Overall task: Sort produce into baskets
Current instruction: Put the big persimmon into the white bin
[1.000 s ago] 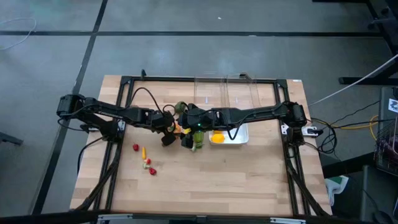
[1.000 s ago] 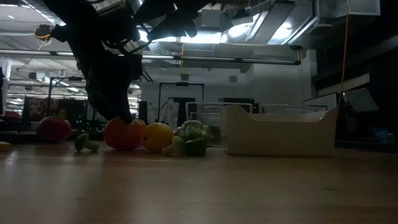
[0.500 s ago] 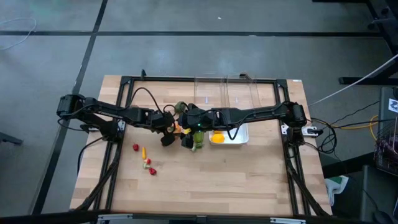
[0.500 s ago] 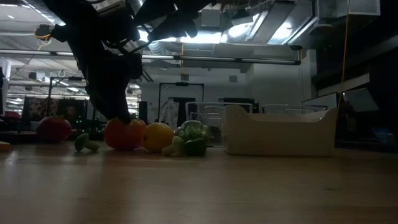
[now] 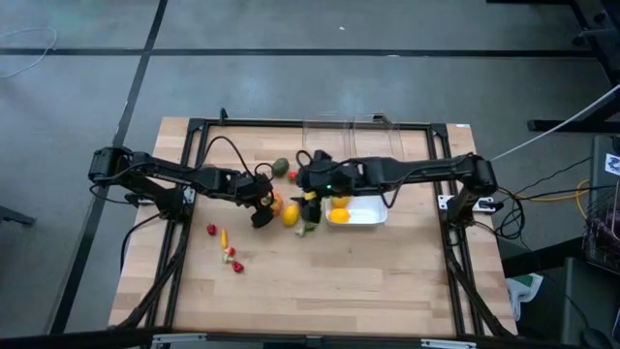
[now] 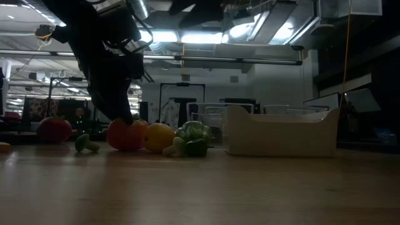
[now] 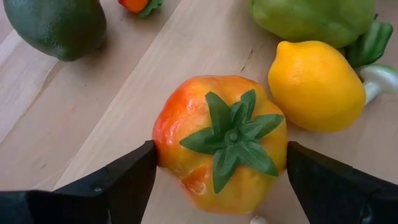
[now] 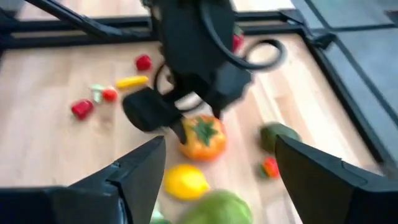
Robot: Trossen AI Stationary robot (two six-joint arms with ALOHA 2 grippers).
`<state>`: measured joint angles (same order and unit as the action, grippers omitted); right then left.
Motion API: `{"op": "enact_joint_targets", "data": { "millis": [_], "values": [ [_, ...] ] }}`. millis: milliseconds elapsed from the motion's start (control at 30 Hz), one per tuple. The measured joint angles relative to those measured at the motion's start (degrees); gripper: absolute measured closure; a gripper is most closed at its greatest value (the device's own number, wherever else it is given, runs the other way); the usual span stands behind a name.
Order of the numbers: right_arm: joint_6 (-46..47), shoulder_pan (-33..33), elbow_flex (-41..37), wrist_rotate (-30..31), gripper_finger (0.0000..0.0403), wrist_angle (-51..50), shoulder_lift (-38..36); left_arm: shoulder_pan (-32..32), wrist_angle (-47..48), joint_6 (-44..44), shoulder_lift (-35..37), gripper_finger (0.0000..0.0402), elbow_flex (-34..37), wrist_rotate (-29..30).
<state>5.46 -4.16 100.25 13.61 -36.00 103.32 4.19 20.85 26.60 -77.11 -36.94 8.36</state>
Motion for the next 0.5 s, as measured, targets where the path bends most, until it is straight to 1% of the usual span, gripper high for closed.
{"op": "enact_joint_targets", "data": {
  "millis": [100,267,400,500],
  "values": [
    [0.07,0.0,0.0,2.31,0.0105,-3.79,-1.28,0.0,-0.2,-0.01,0.03,0.0071,0.04,0.0],
    [0.15,0.0,-0.02,2.88,0.0105,-8.26,-1.82,0.0,-0.23,-0.01,0.11,0.0071,0.01,-0.02],
    [0.57,0.0,-1.62,3.02,0.0105,-10.22,-1.82,0.0,-0.29,-0.01,0.12,0.0071,0.01,-0.04],
    [1.97,0.0,-1.79,5.29,0.0105,-13.89,-1.8,0.0,-0.34,-0.01,0.14,0.0071,0.01,-0.07]
  ]
}}
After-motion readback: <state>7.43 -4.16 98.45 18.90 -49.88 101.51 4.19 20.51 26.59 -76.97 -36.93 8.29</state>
